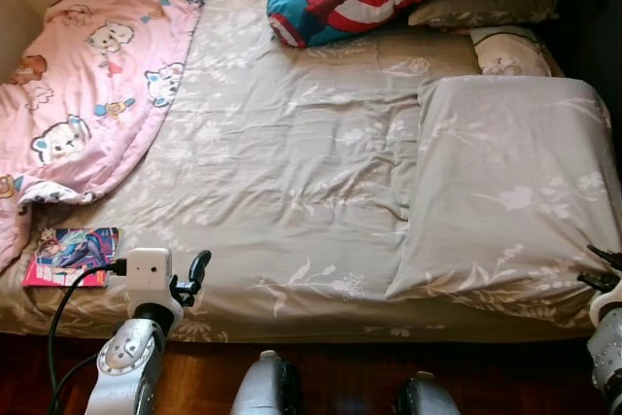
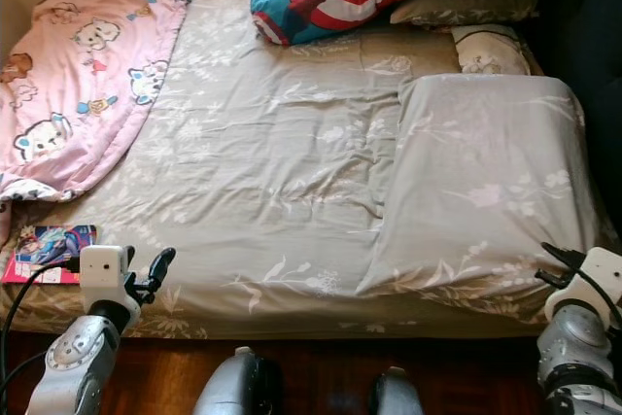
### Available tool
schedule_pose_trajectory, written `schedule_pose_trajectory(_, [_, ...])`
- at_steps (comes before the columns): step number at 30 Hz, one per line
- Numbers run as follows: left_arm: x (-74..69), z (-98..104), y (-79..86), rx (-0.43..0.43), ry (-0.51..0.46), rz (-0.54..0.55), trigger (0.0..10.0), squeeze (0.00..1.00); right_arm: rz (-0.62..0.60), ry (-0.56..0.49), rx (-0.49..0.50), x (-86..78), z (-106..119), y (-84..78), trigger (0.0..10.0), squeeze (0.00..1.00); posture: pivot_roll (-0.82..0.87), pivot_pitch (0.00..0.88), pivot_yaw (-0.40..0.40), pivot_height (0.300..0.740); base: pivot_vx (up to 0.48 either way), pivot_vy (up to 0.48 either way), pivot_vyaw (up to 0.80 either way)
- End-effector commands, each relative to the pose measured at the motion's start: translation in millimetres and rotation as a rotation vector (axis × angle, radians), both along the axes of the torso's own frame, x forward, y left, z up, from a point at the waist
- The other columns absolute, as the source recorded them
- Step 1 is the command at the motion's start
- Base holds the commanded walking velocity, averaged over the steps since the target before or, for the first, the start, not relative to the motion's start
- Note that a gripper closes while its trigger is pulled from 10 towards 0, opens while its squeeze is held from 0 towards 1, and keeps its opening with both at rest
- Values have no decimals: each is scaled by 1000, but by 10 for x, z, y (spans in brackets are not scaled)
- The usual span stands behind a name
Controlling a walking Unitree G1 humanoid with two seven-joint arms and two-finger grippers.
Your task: Clean up the room
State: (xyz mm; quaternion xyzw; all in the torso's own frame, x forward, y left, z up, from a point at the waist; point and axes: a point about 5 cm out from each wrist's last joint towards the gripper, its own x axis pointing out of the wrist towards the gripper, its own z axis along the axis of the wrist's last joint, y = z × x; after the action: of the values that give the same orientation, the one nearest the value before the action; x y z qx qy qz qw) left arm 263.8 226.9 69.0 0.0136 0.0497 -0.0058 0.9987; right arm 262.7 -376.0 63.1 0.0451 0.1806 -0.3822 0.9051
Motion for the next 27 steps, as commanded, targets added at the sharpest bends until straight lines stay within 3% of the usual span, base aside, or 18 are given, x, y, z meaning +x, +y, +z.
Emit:
schedule_pose_trajectory(1, [-79, -66, 83, 8, 25, 20, 10000, 0, -85, 5, -27, -128, 38, -163, 0, 0, 42, 167, 78, 676, 0, 0, 0])
schedule_pose_trajectory(10, [-65, -51, 49, 6, 30, -12, 10000, 0, -87, 6, -30, -142, 42, -179, 0, 0, 42, 174, 107, 676, 0, 0, 0])
schedule_pose_trajectory(12, [-13, -39, 13, -7, 28, -17, 10000, 0, 15, 3, -14, -49, 0, -49, 0, 0, 40, 178, 115, 676, 0, 0, 0])
schedule_pose_trajectory(15, [1, -34, -2, -7, 28, -17, 10000, 0, 57, 16, -29, -27, -36, 15, 0, 0, 41, 182, 117, 676, 0, 0, 0])
schedule_pose_trajectory(27, [-44, -87, 44, 7, 60, 4, 10000, 0, 58, 18, -45, -30, -13, -9, 0, 0, 44, 195, 108, 676, 0, 0, 0])
